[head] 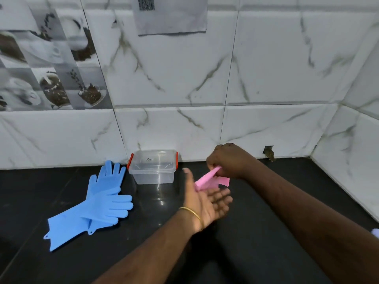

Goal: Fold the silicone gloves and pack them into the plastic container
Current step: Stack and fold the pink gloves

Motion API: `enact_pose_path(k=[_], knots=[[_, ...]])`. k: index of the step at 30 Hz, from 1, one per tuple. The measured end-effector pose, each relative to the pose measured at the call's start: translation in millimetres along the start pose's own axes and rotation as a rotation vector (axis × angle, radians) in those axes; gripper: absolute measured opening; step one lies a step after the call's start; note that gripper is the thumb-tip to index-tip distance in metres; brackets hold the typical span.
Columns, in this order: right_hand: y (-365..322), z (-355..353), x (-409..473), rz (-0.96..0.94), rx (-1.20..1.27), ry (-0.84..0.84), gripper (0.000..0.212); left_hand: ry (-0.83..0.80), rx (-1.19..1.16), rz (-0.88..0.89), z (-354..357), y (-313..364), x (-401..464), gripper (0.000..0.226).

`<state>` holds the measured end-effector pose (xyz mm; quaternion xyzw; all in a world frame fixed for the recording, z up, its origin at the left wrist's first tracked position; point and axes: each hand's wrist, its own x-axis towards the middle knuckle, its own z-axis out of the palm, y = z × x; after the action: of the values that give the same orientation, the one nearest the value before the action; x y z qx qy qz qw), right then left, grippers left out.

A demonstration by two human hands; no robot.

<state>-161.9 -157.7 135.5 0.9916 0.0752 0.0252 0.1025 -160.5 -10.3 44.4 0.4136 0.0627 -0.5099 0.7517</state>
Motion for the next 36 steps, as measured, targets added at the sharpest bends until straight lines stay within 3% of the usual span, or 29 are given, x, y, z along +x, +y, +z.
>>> enact_pose_path(k=[2, 4, 5, 7, 9, 11, 13, 15, 17, 19, 21, 24, 28, 31, 36], knots=[[-1.6, 0.1, -14.9, 0.037, -0.002, 0.133, 0.021, 0.08, -0.174, 0.087, -5.4, 23.1, -1.3, 0.103], [-7.7, 6.5, -28.9, 0.033, 0.024, 0.251, 0.035, 0.183, -0.191, 0.152, -4.2, 36.3, -4.3, 0.059], [-12.0, 11.4, -36.1, 0.034, 0.057, 0.313, 0.033, 0.207, -0.18, 0.169, -2.3, 39.4, -5.4, 0.038], [-20.6, 24.5, -50.1, 0.102, 0.177, 0.383, 0.023, 0.238, -0.123, 0.176, -1.8, 42.3, -8.0, 0.021], [-31.9, 41.1, -64.5, 0.275, 0.458, 0.402, 0.025, 0.272, -0.07, 0.178, -2.8, 43.5, -11.1, 0.016], [-41.8, 58.8, -81.4, 0.542, 0.931, 0.304, 0.07, 0.303, 0.01, 0.184, -3.2, 40.0, -12.3, 0.017], [-51.3, 73.2, -100.5, 0.799, 1.543, -0.034, 0.108, 0.318, 0.086, 0.192, -4.6, 37.9, -11.9, 0.026], [-60.6, 84.3, -116.5, 0.869, 2.145, -0.382, 0.112, 0.274, 0.135, 0.184, -8.5, 35.0, -14.1, 0.027], [-68.1, 93.1, -124.4, 0.817, 2.521, -0.531, 0.116, 0.203, 0.194, 0.159, -8.2, 31.7, -16.2, 0.027], [-73.8, 101.3, -123.2, 0.802, 2.7, -0.413, 0.112, 0.164, 0.257, 0.145, -10.3, 28.0, -16.8, 0.03], [-75.3, 101.5, -116.4, 0.808, 2.831, -0.13, 0.084, 0.147, 0.299, 0.134, -15.3, 26.1, -16.4, 0.031], [-66.6, 100.6, -108.2, 0.948, 2.668, 0.107, 0.052, 0.158, 0.336, 0.091, -27.9, 19.7, -8.8, 0.033], [-60.8, 104.2, -97.4, 1.083, 2.279, 0.047, 0.034, 0.265, 0.408, 0.044, -40.2, 7.1, -0.5, 0.031], [-50.9, 99.7, -85.1, 0.986, 2.118, 0.145, 0.028, 0.275, 0.447, 0.152, -34.2, 13.1, 6.4, 0.03], [-33.4, 105.6, -72.9, 0.806, 2.11, 0.323, 0.03, 0.207, 0.406, 0.323, -28.8, 28.0, 14.8, 0.037]])
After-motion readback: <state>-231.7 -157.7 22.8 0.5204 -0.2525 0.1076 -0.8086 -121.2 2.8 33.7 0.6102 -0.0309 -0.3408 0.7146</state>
